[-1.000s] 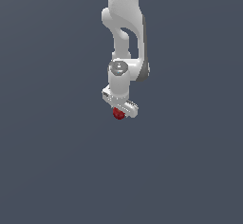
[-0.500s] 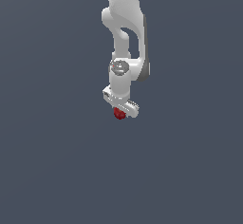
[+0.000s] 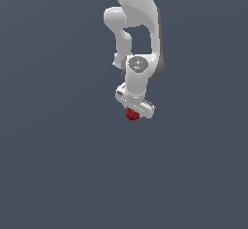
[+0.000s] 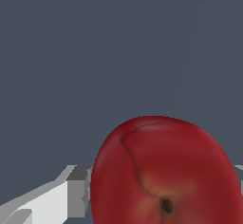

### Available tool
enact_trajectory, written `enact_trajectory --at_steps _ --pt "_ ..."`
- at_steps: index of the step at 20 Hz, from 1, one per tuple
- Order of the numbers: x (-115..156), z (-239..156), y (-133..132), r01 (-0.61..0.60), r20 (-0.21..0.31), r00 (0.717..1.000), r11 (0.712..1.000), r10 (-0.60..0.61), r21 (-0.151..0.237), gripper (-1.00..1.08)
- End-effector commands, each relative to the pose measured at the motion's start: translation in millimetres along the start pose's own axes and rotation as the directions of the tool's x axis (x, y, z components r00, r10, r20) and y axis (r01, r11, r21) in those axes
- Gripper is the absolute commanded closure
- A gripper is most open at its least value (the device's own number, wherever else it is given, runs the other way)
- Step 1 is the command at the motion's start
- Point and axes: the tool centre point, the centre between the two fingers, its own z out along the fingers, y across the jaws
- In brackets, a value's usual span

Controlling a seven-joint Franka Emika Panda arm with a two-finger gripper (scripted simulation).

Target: Pick up the object and move it to a goal position.

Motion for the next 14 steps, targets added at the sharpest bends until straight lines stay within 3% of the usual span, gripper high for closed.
enact_trajectory --at_steps 1,14 --pt "-11.3 -12.1 -20.9 0.001 -0.002 1.0 1.0 -0.001 0.002 1.08" --pt "-69.4 -69.7 -129.2 0.0 -0.002 1.0 1.0 0.0 0.001 1.08"
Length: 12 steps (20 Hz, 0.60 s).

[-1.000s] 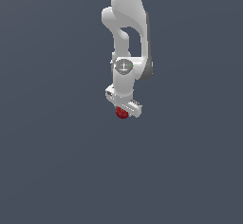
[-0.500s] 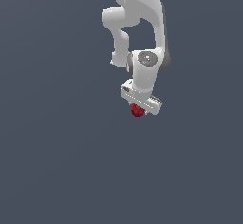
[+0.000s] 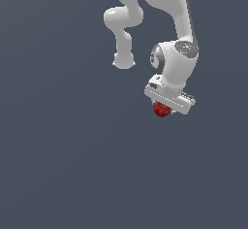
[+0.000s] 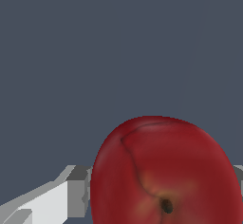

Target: Pick up the object and move it to a goal position.

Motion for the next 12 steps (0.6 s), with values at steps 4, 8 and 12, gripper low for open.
enact_trajectory --at_steps 4,8,12 --pt "-12.1 -14.7 -26.7 -0.002 -0.001 1.0 1.0 0.002 0.001 1.08" --pt "-14.8 -18.0 -33.7 -0.002 -0.001 1.0 1.0 0.002 0.001 1.08" --pt "-13.5 -17.1 -32.8 -0.002 -0.001 1.0 1.0 0.002 0.001 1.08"
